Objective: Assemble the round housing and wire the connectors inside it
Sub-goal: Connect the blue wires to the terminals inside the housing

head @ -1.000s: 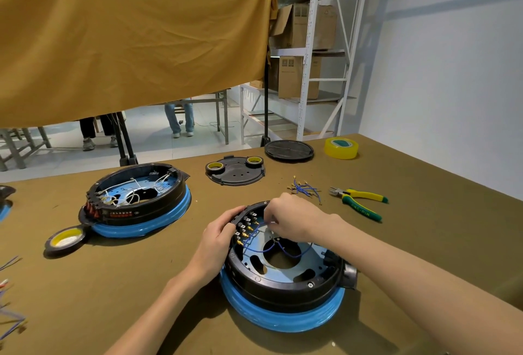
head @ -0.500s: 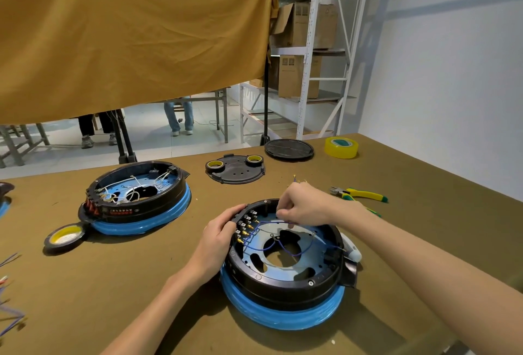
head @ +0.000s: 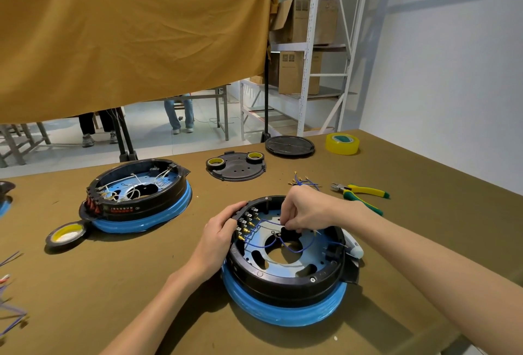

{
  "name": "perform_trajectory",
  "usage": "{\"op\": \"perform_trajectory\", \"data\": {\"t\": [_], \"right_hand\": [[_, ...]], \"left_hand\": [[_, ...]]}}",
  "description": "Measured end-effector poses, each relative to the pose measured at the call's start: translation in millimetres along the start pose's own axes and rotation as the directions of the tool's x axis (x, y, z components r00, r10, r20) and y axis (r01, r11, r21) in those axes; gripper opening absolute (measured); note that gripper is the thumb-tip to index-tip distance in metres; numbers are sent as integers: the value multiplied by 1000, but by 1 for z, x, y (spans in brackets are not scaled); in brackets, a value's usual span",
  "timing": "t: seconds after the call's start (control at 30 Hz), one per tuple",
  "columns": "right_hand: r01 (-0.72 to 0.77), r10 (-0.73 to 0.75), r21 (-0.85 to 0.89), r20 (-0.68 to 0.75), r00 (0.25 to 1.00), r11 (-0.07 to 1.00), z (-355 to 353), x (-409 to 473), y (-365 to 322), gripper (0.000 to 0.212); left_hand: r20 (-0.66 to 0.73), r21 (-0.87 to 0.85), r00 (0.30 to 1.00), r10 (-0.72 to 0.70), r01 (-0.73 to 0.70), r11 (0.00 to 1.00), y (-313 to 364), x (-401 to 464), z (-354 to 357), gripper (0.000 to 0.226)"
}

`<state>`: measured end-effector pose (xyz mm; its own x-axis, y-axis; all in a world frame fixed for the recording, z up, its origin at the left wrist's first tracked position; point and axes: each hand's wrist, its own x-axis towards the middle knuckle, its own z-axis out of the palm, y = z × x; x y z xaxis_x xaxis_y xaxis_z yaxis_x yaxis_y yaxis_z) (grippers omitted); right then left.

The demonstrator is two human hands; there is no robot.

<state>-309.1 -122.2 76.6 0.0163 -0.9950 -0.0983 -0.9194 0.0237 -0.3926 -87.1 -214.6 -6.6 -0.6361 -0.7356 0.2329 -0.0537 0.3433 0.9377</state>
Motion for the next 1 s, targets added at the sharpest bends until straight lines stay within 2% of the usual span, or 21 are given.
{"op": "perform_trajectory", "data": {"t": [0.17,0.27,0.47,0.5,0.57,0.63,0.73,0.83,0.93,1.0], "right_hand": [[9,-9,-20,11,1000,1000,5,2,3,13],[-13,13,30,-9,1000,999,-1,-4,3,13],[-16,16,5,-196,980,1000,-12,-25,-3,38],[-5,12,41,-188,982,999,-14,-32,-2,38],[-3,11,109,-74,997,994,-14,-46,1,27],[6,-7,94,2,1000,996,-10,-56,4,17],[44,-41,102,-34,999,994,-5,-63,8,13],[-21,31,136,-69,997,991,-4,-60,7,26],[-49,59,56,-211,976,997,-2,-43,1,22],[-59,42,-72,-228,973,996,1,-31,-6,22]], "left_hand": [[5,-4,1000,0,0,1000,0,0,-1,59],[4,-11,1000,1,-1,1000,0,0,0,58],[9,-5,1000,4,-4,1000,-1,1,-1,59],[9,0,1000,4,-4,1000,-1,1,-1,59],[13,10,1000,8,-9,1000,-2,2,-3,58],[21,24,1000,15,-15,1000,-2,3,-4,57],[28,47,999,17,-18,999,-1,4,-4,56],[17,53,1000,15,-16,998,0,3,-3,56],[7,59,1000,14,-14,998,1,2,-2,57],[12,70,1000,10,-11,997,3,1,-3,57]]}}
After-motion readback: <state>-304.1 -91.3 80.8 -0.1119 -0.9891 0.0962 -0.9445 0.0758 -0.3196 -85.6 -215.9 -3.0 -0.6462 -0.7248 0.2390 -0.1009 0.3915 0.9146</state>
